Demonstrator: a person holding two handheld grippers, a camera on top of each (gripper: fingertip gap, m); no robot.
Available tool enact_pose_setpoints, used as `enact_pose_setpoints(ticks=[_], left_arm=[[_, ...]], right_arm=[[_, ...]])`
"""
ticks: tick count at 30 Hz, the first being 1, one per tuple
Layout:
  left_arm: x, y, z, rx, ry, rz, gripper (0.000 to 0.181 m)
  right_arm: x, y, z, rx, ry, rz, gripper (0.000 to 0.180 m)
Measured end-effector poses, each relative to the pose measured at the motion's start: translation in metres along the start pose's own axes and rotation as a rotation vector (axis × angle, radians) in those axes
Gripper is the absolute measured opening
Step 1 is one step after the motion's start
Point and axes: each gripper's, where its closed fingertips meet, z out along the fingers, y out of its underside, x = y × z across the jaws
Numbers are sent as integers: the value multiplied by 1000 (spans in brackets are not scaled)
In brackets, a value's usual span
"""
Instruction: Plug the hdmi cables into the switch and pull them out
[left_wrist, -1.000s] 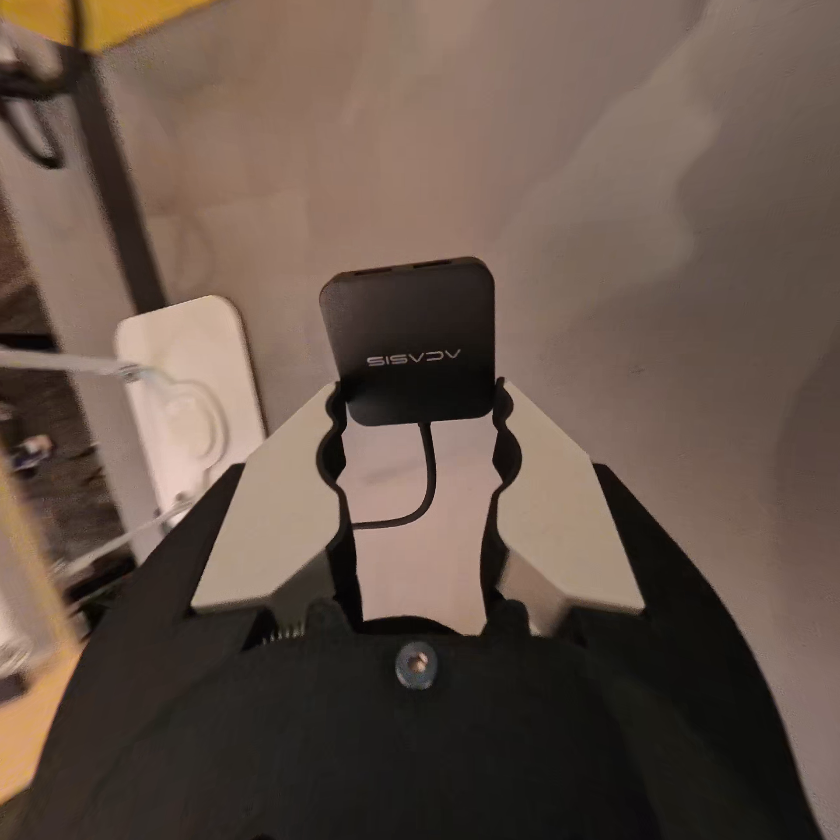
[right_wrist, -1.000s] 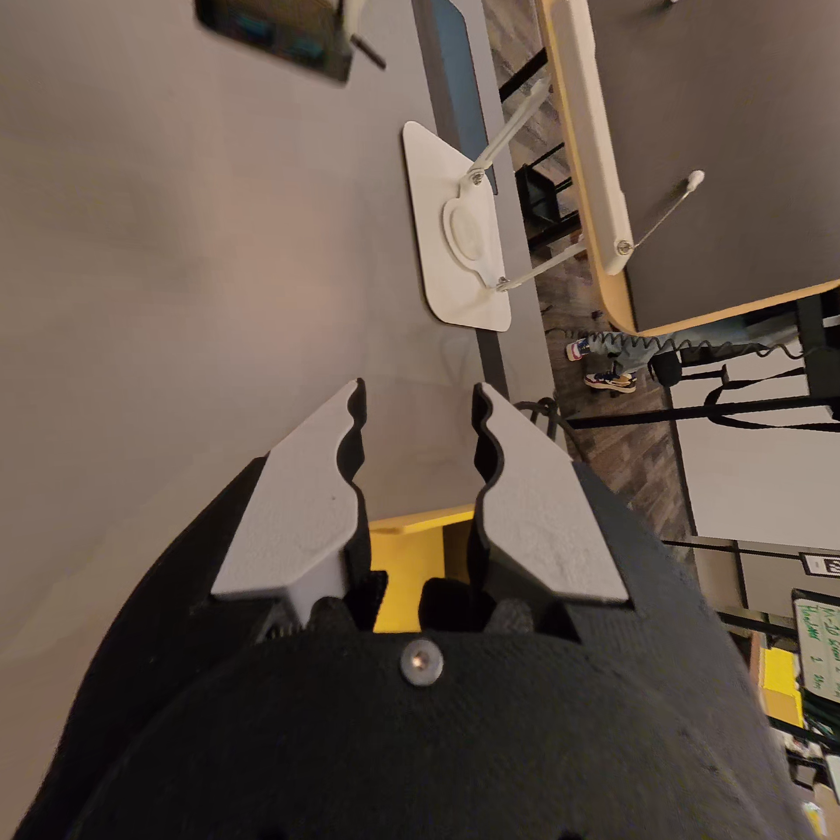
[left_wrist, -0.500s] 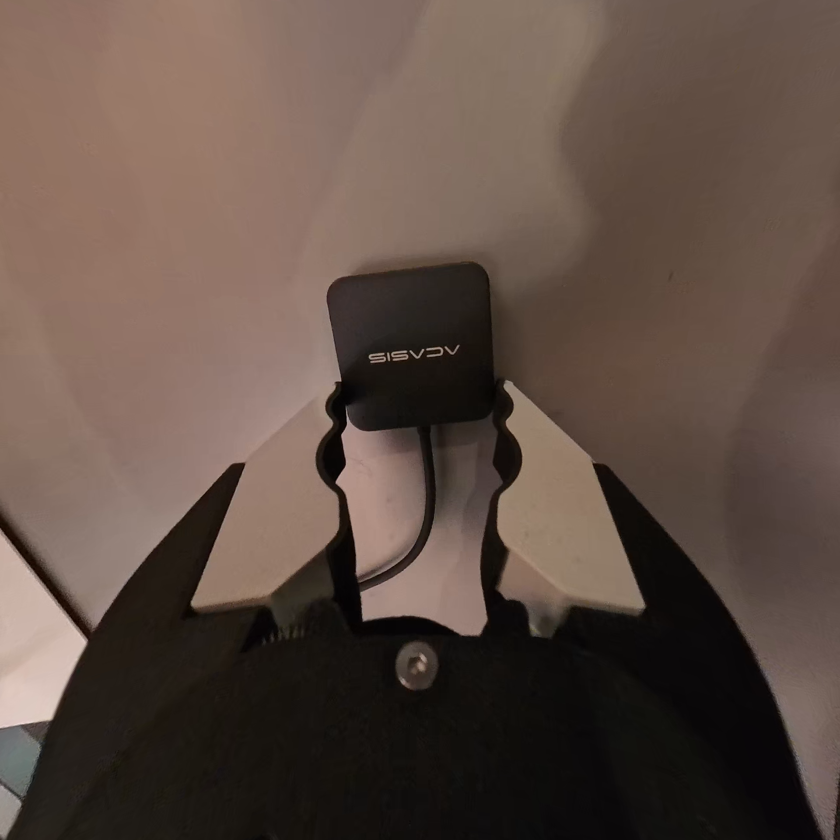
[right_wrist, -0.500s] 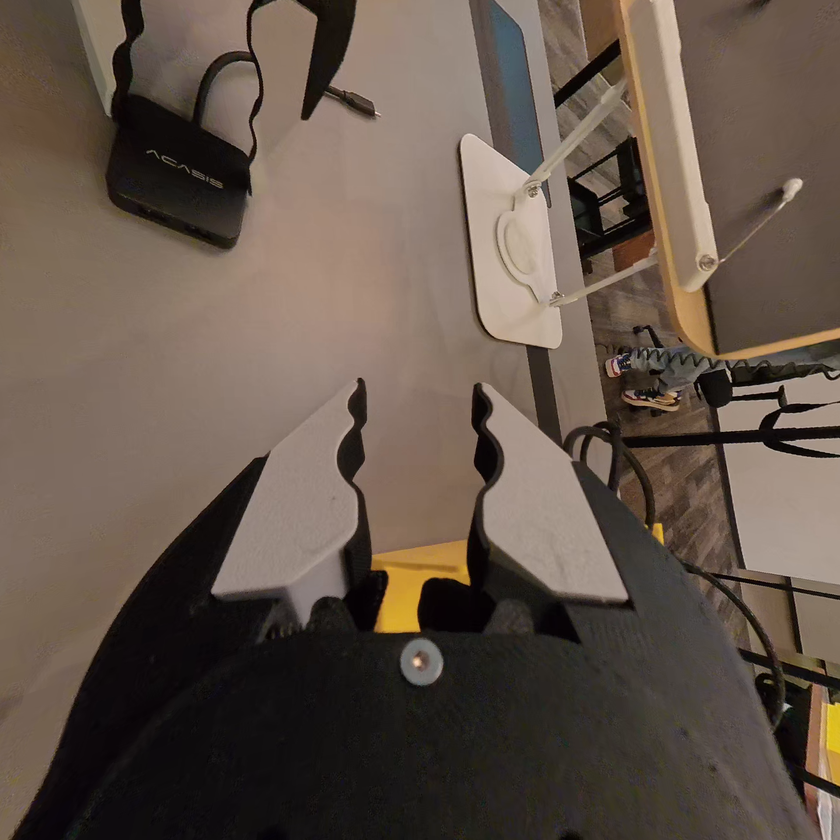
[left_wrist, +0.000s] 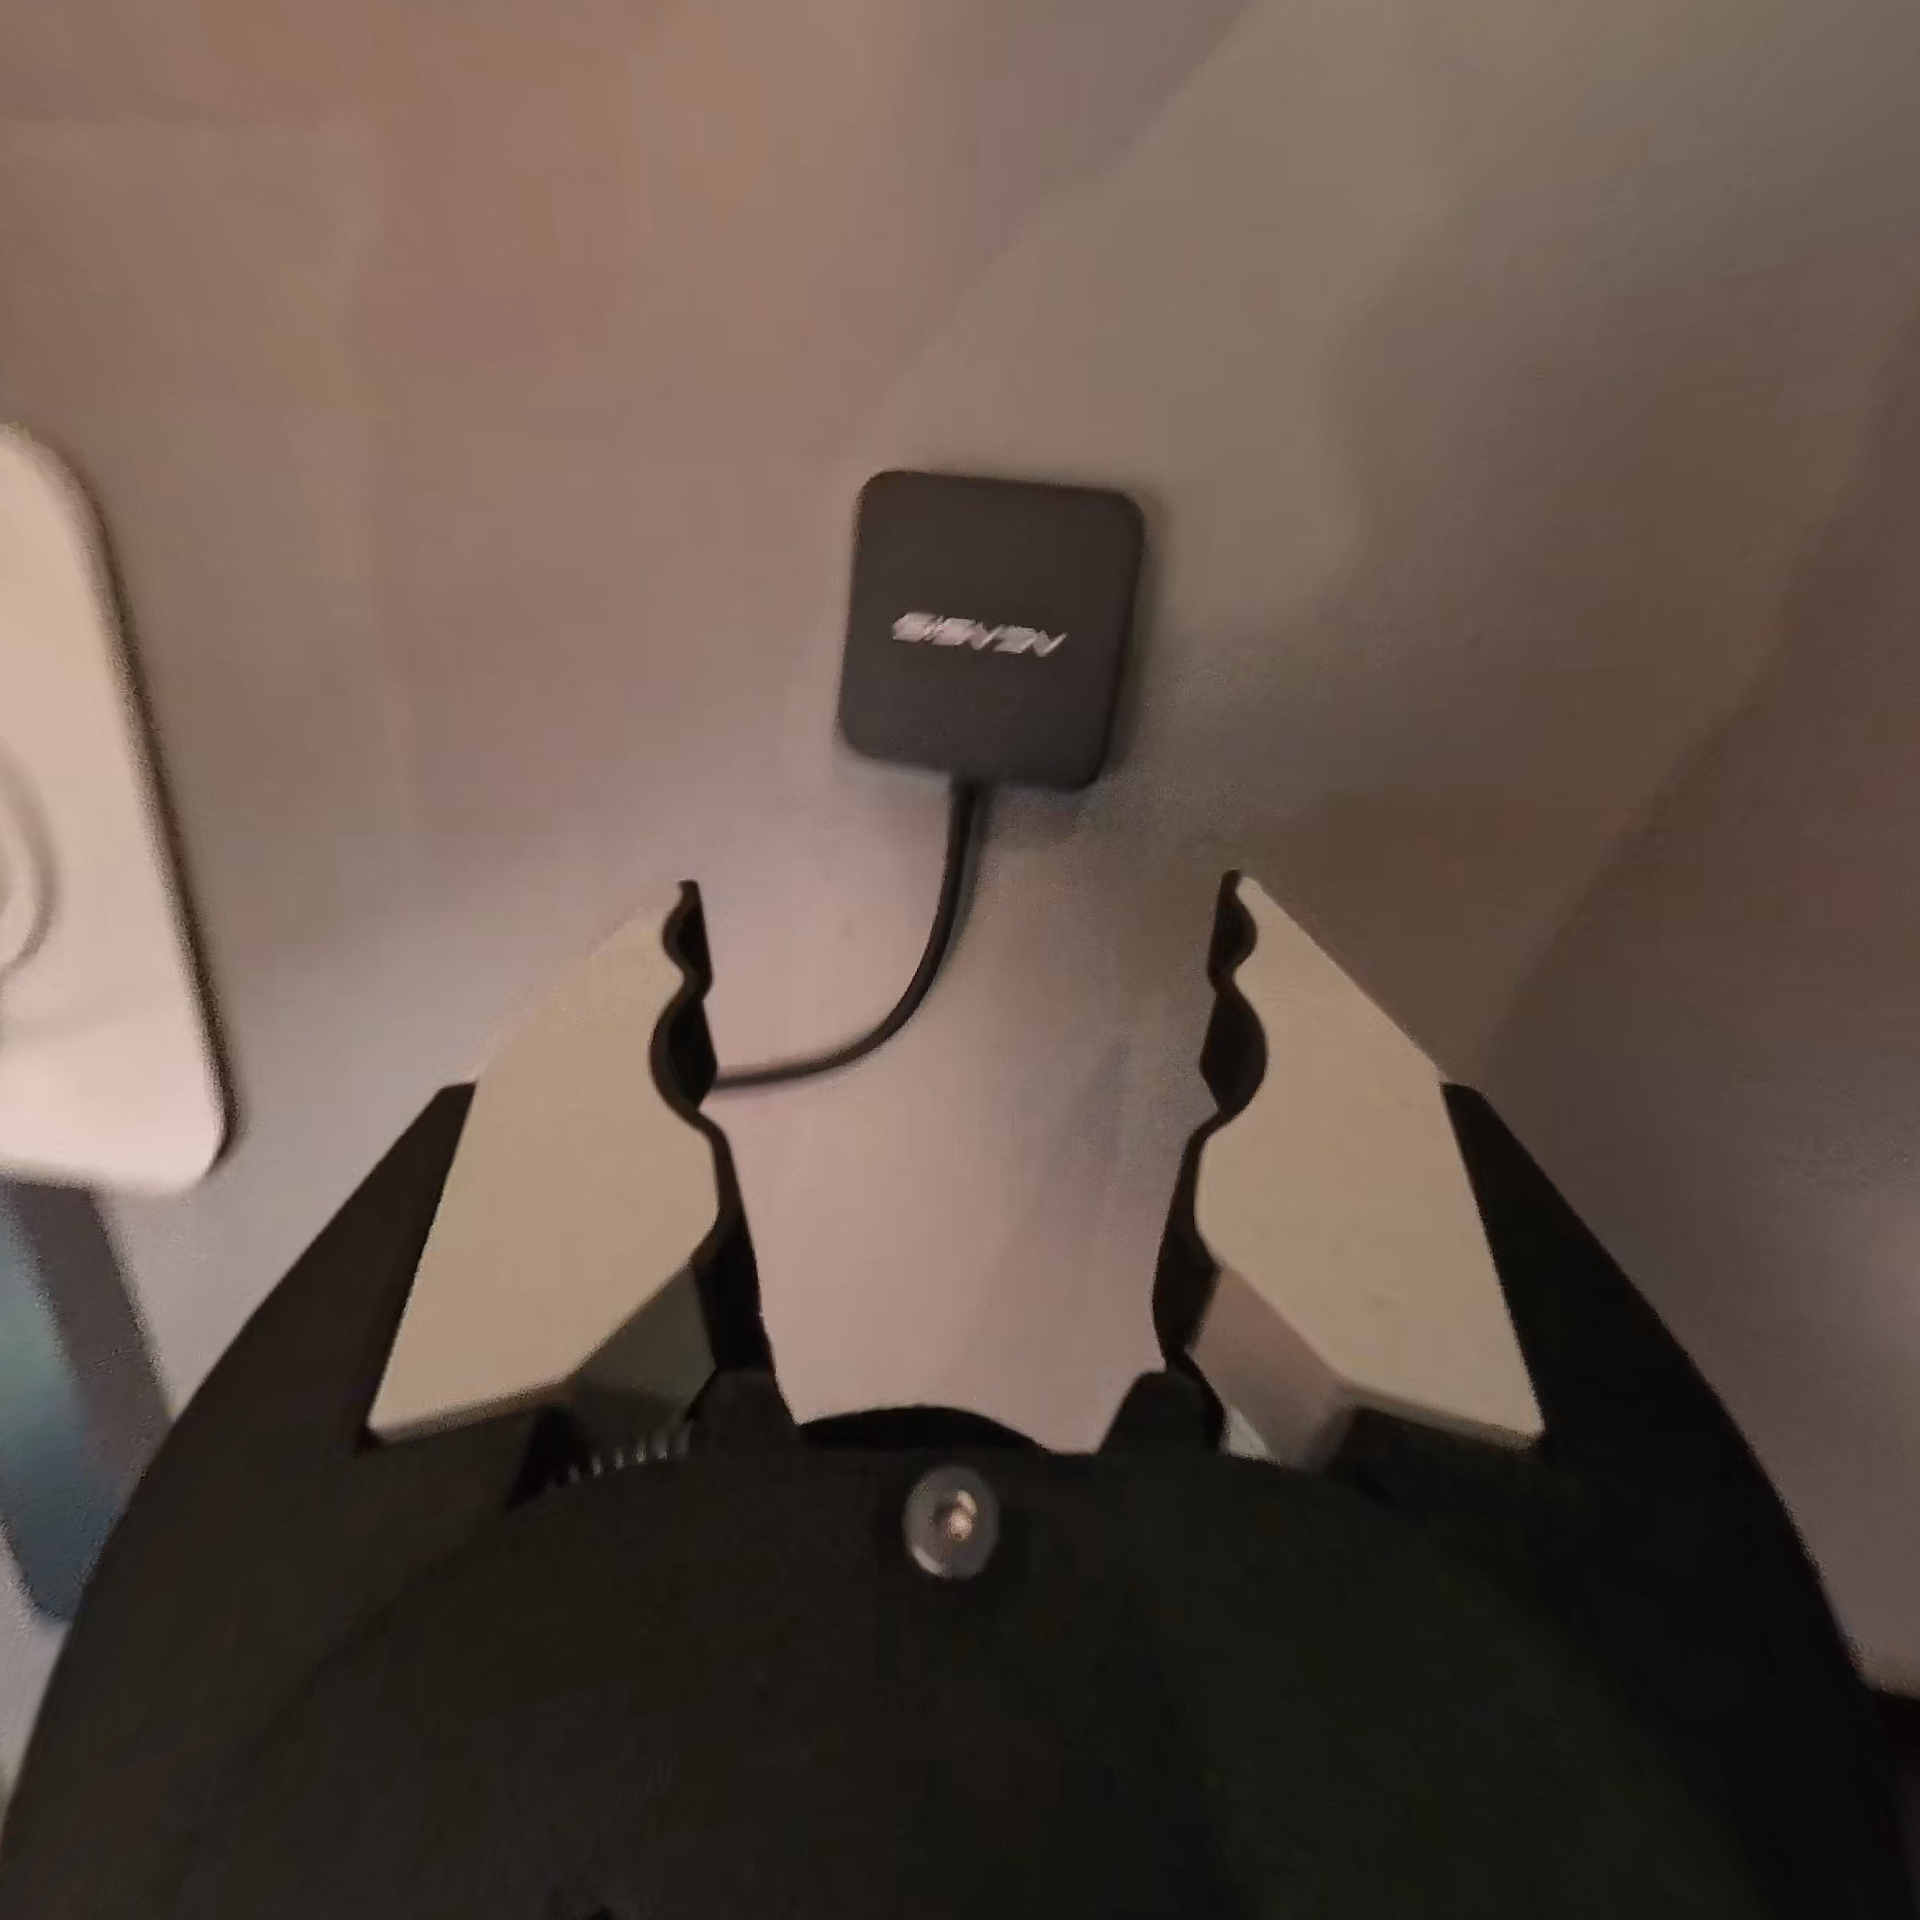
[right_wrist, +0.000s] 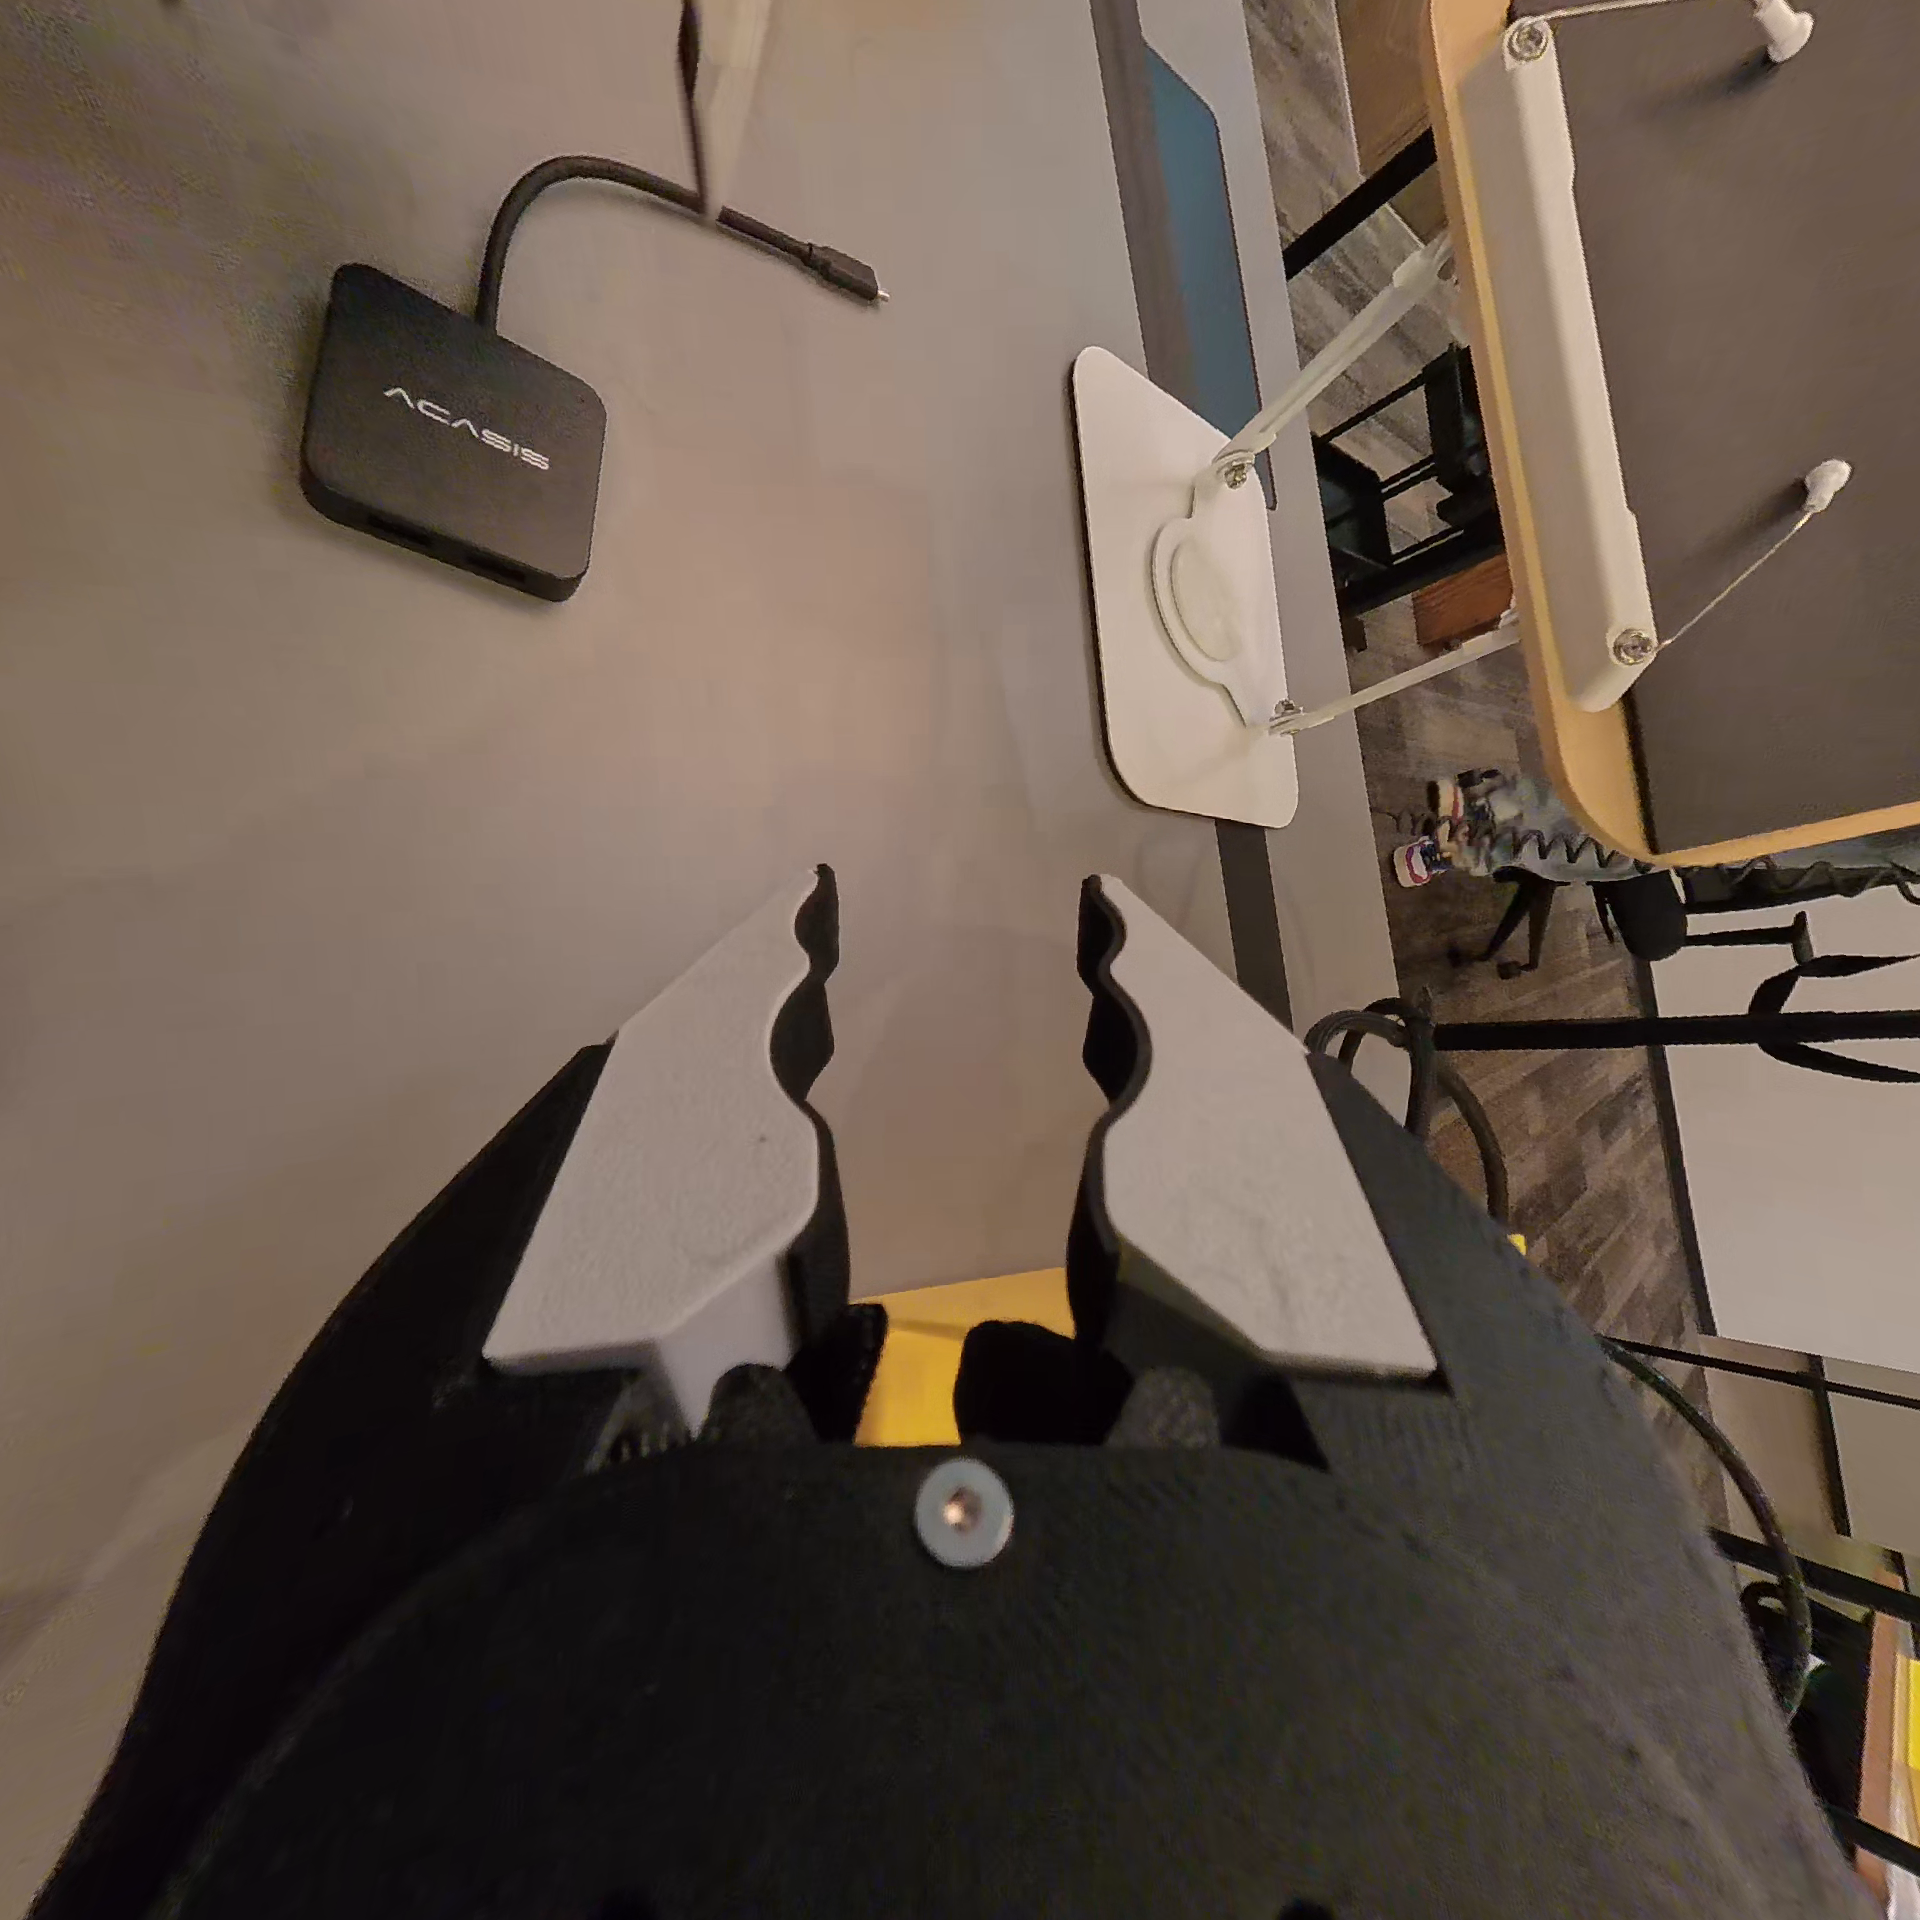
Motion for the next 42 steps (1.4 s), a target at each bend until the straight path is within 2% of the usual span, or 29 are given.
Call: enact_pose_setpoints(ticks=[3, 5, 8, 11, 13, 16, 18, 20, 26, 29, 32, 37, 42], left_arm=[[-31, 32, -59, 45, -191, -203, 75], [-55, 74, -107, 49, -349, -385, 62], [-77, 150, -168, 58, -547, -668, 53], [-82, 228, -191, 47, -637, -922, 51], [-78, 250, -178, 164, -537, -1099, 48], [-75, 258, -150, 315, -370, -1260, 48], [-83, 269, -142, 358, -382, -1314, 52], [-88, 269, -138, 436, -322, -1368, 48], [-92, 281, -125, 490, -226, -1461, 43], [-91, 277, -114, 513, -160, -1477, 32], [-93, 270, -108, 556, -112, -1469, 9], [-96, 269, -122, 546, -180, -1387, 7], [-100, 258, -170, 523, -328, -1223, 6]], right_arm=[[-2, 2, -2, 2, 0, 6, 45], [-2, 4, -2, 6, 2, 11, 44], [-1, 4, 0, 17, 8, 20, 44], [1, -2, 1, 36, 17, 19, 44], [1, -7, 2, 46, 15, 12, 44], [-1, -10, 2, 48, 9, 3, 44], [-2, -8, 2, 43, 6, 3, 44], [-2, -4, 1, 34, 4, 7, 44], [-2, 2, 1, 31, 7, 20, 44], [-3, 2, 3, 34, 4, 20, 44], [-3, 1, 4, 36, 2, 17, 44], [-4, 2, 2, 30, -2, 17, 44], [-5, 1, 3, 29, -6, 12, 44]])
